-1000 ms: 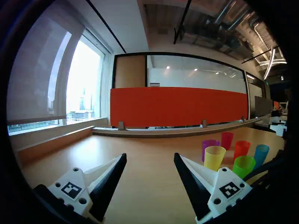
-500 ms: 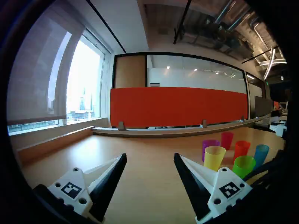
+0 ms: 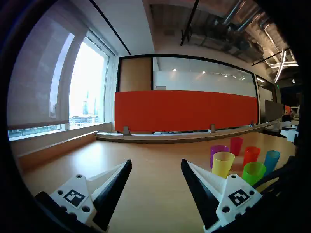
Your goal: Pour water
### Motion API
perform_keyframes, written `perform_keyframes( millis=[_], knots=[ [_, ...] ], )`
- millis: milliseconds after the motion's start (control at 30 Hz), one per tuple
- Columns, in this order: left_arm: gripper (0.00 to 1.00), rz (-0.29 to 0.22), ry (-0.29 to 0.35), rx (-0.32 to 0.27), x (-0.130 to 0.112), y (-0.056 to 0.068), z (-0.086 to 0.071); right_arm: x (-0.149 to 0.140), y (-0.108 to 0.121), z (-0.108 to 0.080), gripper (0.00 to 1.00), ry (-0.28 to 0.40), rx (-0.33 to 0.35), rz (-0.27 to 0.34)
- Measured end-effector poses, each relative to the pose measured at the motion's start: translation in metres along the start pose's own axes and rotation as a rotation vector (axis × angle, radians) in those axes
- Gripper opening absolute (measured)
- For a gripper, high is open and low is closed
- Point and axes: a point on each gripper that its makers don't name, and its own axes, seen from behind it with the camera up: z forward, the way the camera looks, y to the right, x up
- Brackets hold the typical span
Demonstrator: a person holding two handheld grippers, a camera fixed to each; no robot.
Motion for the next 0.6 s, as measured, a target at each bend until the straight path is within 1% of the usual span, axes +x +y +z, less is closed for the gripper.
perform_keyframes(
  millis=[600],
  knots=[
    [0.94,0.0,0.0,0.0,0.0003,-0.0001,-0.0004,-0.0003,-0.0014,-0.0005,1.0,-0.003,0.004,0.0]
  ],
)
